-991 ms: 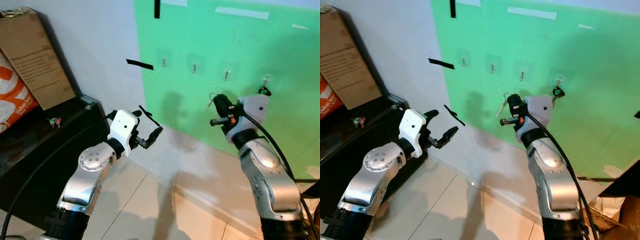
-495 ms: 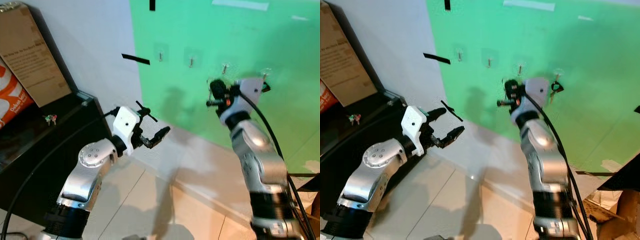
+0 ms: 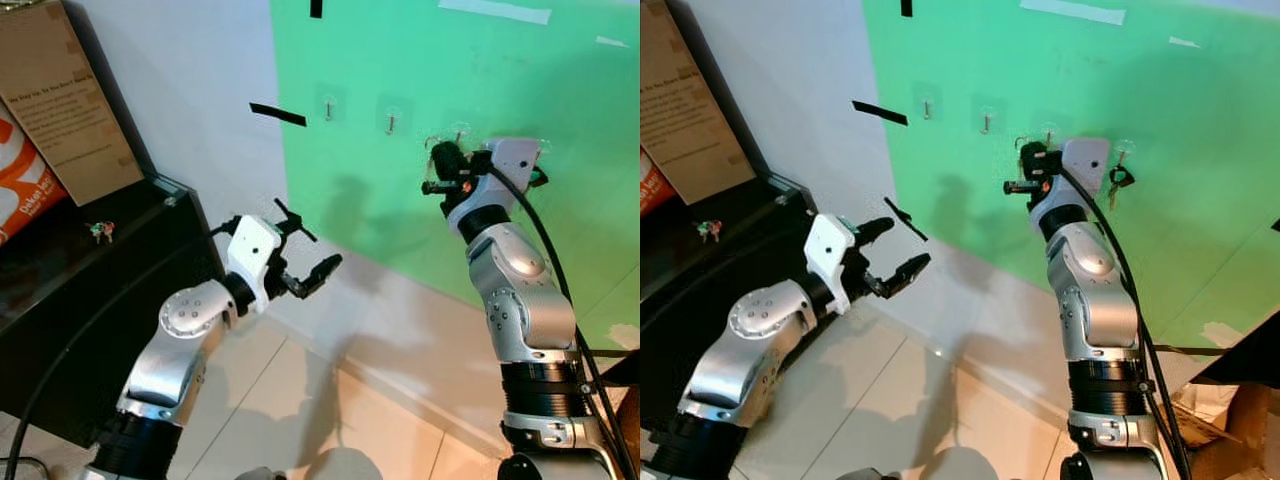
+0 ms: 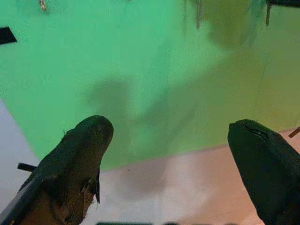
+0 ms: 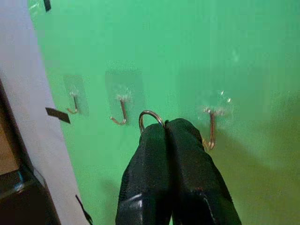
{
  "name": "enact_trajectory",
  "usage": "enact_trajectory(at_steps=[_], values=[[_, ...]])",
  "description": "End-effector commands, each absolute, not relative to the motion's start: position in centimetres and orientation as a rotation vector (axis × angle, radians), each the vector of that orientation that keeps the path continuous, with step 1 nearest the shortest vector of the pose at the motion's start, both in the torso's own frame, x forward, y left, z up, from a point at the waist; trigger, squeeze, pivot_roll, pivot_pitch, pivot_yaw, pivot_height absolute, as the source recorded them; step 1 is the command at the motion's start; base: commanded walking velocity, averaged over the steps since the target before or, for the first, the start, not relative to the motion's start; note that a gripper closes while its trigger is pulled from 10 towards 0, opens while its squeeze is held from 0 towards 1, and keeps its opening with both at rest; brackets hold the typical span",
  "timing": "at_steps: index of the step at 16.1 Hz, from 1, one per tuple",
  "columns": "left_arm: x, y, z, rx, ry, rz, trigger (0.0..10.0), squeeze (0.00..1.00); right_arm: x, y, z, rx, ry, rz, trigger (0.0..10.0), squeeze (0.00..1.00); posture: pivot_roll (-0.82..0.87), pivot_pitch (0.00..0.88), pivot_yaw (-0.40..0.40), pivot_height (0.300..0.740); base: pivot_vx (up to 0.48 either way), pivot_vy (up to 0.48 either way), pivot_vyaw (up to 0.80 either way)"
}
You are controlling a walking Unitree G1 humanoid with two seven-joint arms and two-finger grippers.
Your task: Hang keys on a hook
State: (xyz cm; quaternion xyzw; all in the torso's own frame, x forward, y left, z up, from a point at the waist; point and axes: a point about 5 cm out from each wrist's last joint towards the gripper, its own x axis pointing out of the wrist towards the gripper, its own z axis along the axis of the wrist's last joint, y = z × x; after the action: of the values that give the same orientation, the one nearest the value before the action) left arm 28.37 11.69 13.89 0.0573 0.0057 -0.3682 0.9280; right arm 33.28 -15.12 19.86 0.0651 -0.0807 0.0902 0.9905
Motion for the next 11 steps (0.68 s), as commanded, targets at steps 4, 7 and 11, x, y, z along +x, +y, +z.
enact_trajectory(at_steps=[4, 7, 11], values=[[28.0, 11.6, 14.0, 0.124, 0.008, -0.753, 10.0, 0.00, 33.8, -15.4, 20.2, 0.138, -0.166, 0.166, 10.0, 0.00, -0.04, 0.000, 0.014, 0.740, 0.000, 0.000, 0.00], [27.3, 11.2, 14.6, 0.067, -0.019, -0.823, 10.0, 0.00, 33.7, -16.0, 20.0, 0.167, -0.163, 0.131, 10.0, 0.00, -0.05, 0.000, 0.023, 0.740, 0.000, 0.000, 0.00], [27.2, 11.1, 14.8, 0.061, -0.021, -0.850, 10.0, 0.00, 33.3, -17.2, 20.0, 0.218, -0.174, 0.078, 10.0, 0.00, -0.06, 0.000, 0.039, 0.740, 0.000, 0.000, 0.00]])
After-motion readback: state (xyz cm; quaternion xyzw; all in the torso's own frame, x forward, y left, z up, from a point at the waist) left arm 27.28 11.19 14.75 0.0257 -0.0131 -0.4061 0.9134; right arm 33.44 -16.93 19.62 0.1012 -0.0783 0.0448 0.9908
